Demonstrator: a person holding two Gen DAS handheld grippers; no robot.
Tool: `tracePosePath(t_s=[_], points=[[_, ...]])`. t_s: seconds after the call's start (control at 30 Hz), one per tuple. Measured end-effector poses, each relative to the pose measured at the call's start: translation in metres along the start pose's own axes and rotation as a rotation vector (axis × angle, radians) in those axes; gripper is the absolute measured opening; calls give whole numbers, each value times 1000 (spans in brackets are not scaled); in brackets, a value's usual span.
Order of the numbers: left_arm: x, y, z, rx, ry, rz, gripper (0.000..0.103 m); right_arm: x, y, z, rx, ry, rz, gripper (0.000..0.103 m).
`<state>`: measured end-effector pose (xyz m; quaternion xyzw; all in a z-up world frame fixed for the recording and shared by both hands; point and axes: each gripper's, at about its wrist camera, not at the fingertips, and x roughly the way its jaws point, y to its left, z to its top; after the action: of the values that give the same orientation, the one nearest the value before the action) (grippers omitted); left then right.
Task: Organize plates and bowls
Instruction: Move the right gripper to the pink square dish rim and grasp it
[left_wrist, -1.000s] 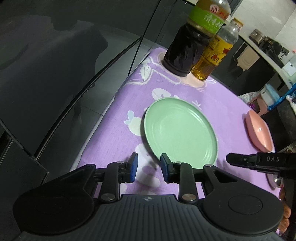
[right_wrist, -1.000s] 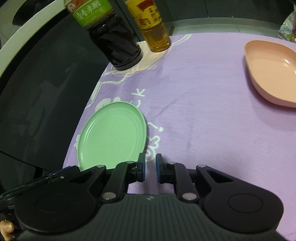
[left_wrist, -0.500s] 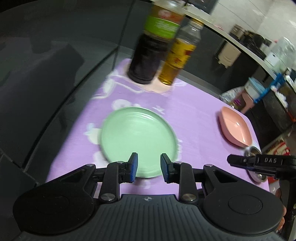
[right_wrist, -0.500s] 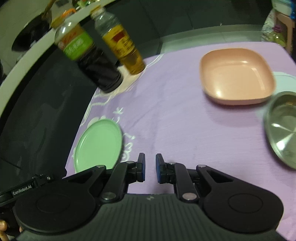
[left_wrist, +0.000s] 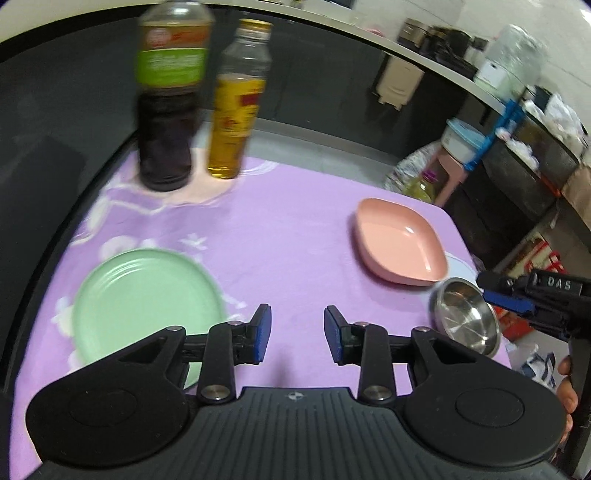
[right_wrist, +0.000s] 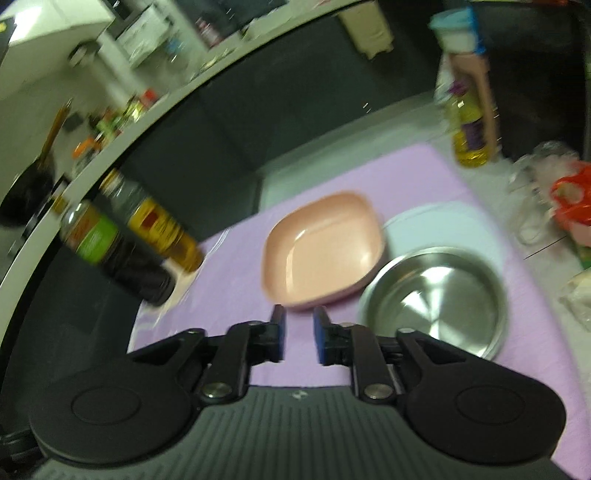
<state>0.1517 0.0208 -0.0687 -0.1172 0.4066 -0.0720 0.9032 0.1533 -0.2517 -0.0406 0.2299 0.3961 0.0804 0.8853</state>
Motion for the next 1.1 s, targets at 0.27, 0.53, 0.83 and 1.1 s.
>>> tracePosePath(t_s=[0.27,0.53,0.83,1.1], points=[[38,-40,23,22,10,-33,29,18,-14,31,9,-13,-49,32],[83,-58,35,-21,40,-6,29,51,-16,52,-72,42,-176,32],[110,-68,48,-42,38,11,29,81,-26,55,-34,109,-168,32],[140,-75,52,-41,70,25,29,94,-32,58,-32,112,-180,32]])
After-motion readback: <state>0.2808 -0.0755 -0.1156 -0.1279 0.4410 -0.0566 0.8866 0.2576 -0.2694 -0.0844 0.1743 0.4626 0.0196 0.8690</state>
